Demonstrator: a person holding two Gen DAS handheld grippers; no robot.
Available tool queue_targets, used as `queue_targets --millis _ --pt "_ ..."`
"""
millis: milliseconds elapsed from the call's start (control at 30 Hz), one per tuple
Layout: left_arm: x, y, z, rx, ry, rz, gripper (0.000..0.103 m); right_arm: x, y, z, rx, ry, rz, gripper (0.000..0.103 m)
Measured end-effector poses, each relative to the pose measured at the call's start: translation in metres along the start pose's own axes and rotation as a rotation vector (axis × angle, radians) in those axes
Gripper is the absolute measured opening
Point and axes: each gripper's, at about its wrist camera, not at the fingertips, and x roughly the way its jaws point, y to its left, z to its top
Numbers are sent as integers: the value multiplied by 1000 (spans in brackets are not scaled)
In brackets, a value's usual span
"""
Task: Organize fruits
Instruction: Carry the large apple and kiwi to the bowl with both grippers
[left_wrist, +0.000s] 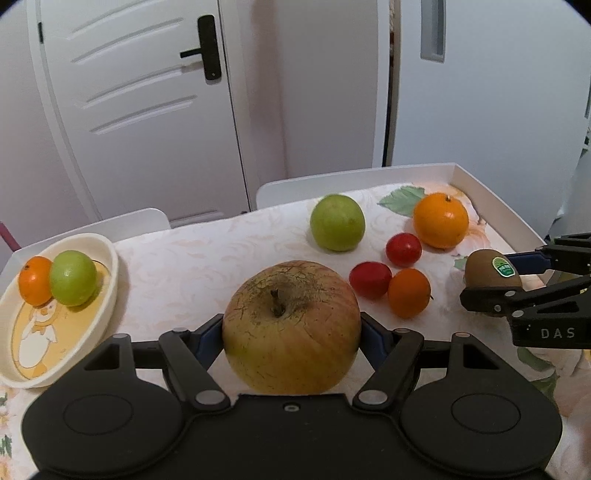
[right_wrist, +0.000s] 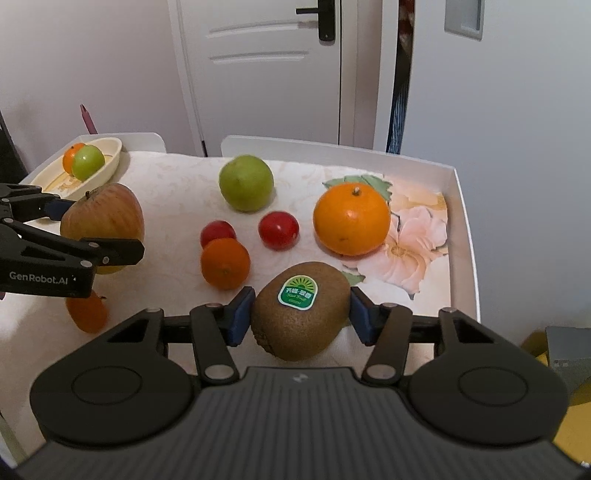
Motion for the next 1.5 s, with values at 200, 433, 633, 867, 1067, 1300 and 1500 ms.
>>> queue_targets --millis 200,433,633,867,1067,1300,1500 --pt "-25 14 5 -43 -41 20 77 -20 10 15 -11 -36 8 69" --pt "-60 43 10 -91 -93 70 77 -40 36 38 -41 -72 37 69" --pt "-86 76 10 -132 -115 120 77 -54 66 61 -39 -94 78 69" --pt "-109 121 9 -148 -123 176 77 -54 112 87 -57 -107 125 69" --pt "-109 165 8 -159 -90 195 77 -41 156 107 -70 -92 167 69" --pt "-89 213 9 -147 -53 193 77 -16 204 126 -82 -67 191 69" --pt "-59 244 9 -126 -13 167 77 13 232 137 -70 -33 181 69"
